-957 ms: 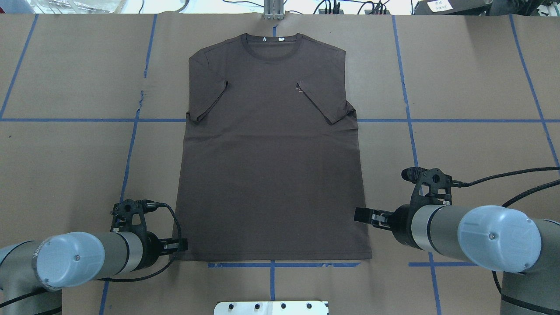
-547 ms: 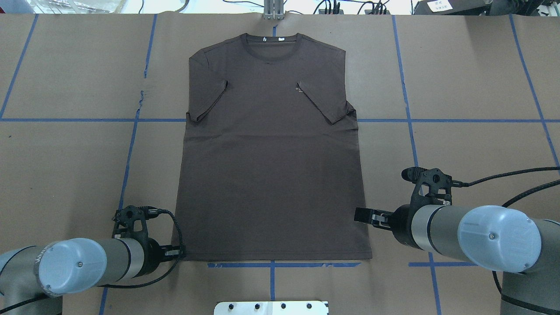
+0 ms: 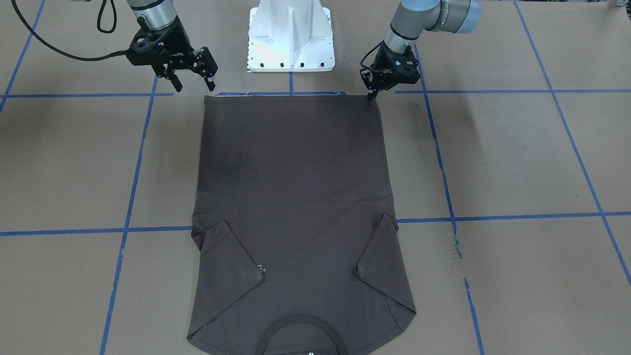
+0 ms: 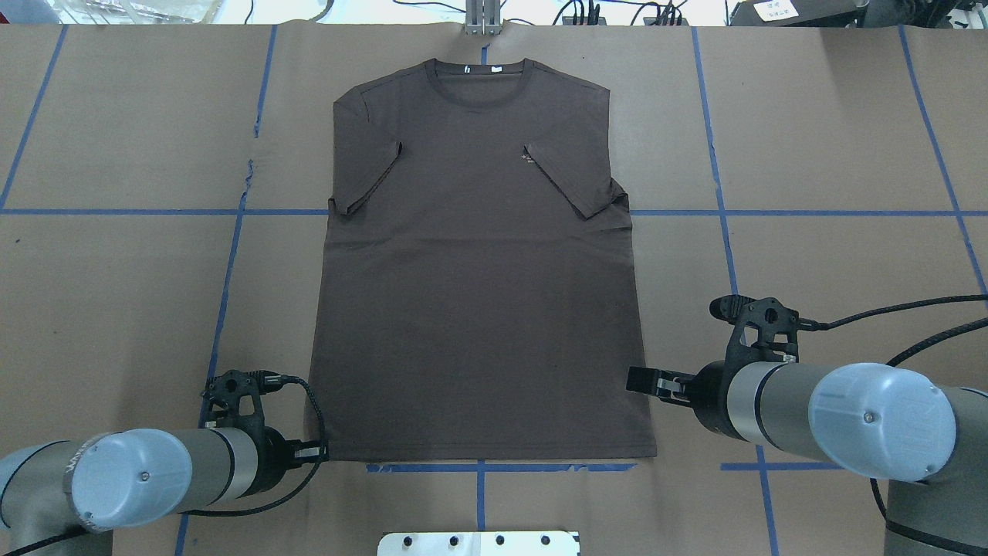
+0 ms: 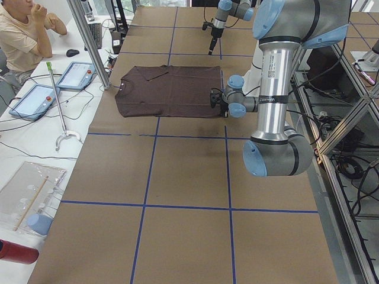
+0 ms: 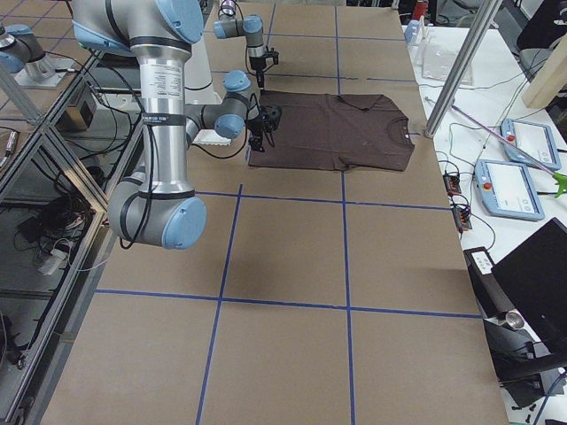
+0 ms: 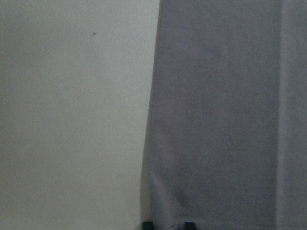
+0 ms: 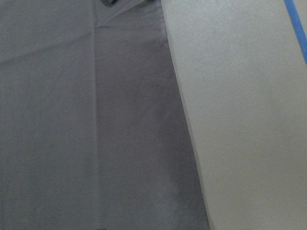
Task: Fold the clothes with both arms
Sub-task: 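Grasp both hem corners nearest the robot with the left and right grippers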
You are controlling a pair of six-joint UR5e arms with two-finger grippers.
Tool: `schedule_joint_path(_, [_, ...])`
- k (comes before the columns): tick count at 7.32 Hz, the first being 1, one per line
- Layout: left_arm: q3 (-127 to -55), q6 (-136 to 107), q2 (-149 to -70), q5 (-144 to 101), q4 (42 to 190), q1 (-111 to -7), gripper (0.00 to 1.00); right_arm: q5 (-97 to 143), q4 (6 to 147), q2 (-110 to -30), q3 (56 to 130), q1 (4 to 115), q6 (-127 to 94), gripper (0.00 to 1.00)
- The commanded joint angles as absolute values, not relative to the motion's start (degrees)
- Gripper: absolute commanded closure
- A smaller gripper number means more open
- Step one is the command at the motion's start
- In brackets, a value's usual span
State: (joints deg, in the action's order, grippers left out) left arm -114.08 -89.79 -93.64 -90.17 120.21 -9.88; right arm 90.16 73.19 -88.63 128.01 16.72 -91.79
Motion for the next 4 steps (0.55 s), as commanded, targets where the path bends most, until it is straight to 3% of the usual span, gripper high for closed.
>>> schedule_joint_path(1, [-114.7,-89.8,-93.7,-89.7,120.1,-9.8,1.00,88.1,73.2,-88.6,127.9,14.4,-97.2,0.29])
schedule_joint_path(2, [-115.0,-89.8,-93.8,-89.7,120.1,-9.8,1.00,84.2,75.9,-88.2,127.8,11.4,-100.9,0.34])
schedule_joint_path(4, [-115.5,-89.7,-94.1,-89.9,120.1,-9.8,1.00,76.6,80.1,-88.1,126.4,5.2,-106.7,0.33])
